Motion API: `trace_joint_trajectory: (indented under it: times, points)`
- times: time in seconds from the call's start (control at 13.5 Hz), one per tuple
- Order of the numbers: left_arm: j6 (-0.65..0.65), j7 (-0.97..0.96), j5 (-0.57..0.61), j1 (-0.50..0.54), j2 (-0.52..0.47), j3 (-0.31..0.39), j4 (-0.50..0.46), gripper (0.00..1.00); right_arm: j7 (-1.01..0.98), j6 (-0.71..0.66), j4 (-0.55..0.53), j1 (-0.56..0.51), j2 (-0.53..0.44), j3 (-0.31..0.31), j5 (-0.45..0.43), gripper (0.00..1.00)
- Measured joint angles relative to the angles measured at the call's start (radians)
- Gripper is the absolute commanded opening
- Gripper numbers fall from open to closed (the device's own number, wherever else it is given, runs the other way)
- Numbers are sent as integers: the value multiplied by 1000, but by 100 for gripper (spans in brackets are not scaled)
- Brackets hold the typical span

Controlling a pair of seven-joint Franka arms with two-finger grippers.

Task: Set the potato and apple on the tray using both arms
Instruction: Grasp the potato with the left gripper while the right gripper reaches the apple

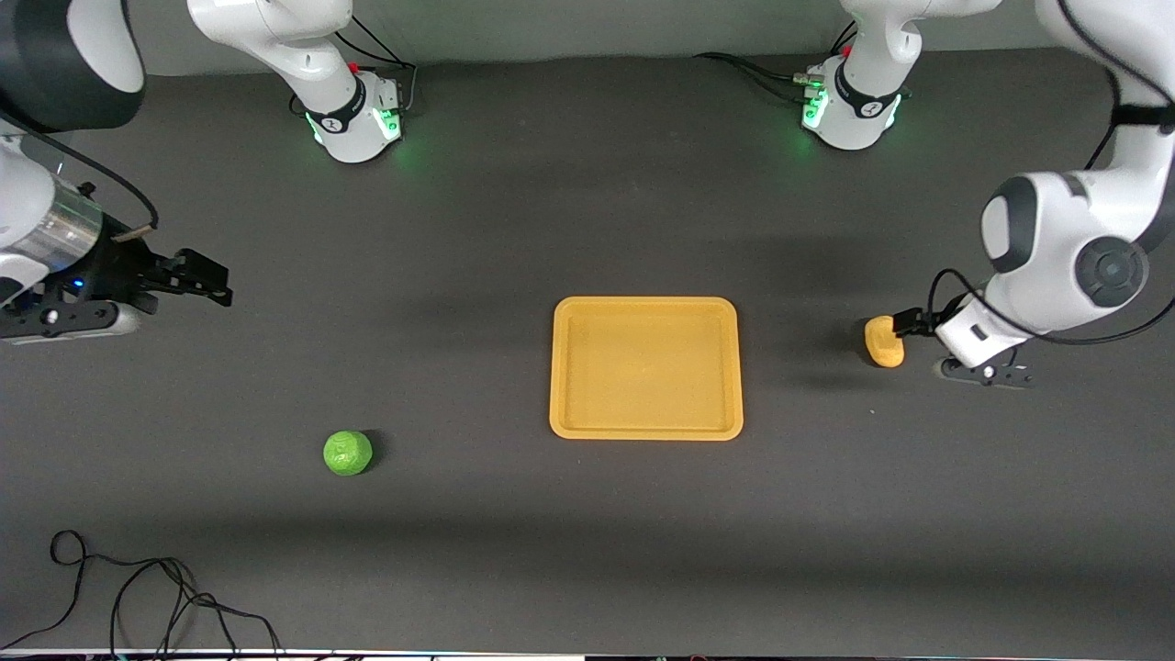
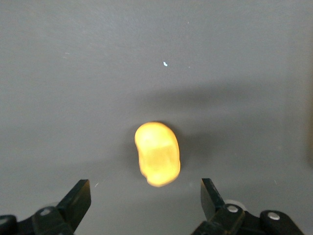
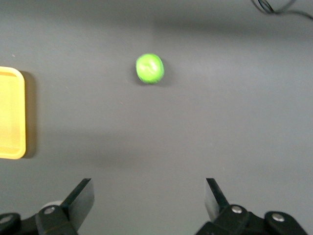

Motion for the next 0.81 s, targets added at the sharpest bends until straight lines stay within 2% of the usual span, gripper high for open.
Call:
trace_joint_trajectory:
  times: [0.15,0.22,0.3,0.37,0.44,0.59,0.67,0.81]
  points:
    - [59,0,-13,0,82,0,-20,100,0,17,70,5,64,0,0,100]
    - [92,0,-16,0,130,0,-28,92,0,22,135,5,122,0,0,100]
    - [120,0,-17,0,163,0,-33,65,0,23,190,9,173,0,0,100]
    - [133,0,-17,-1,185,0,-40,43,0,23,233,14,221,0,0,100]
    - [138,0,-19,-1,194,-1,-48,38,0,26,260,19,263,0,0,100]
    - [139,0,-22,-1,189,-1,-50,19,1,86,282,31,334,1,0,100]
    - [139,0,-22,-1,177,0,-47,15,3,127,281,38,364,1,0,100]
    - [131,-9,-26,-3,131,-5,-40,18,20,199,272,44,426,1,0,100]
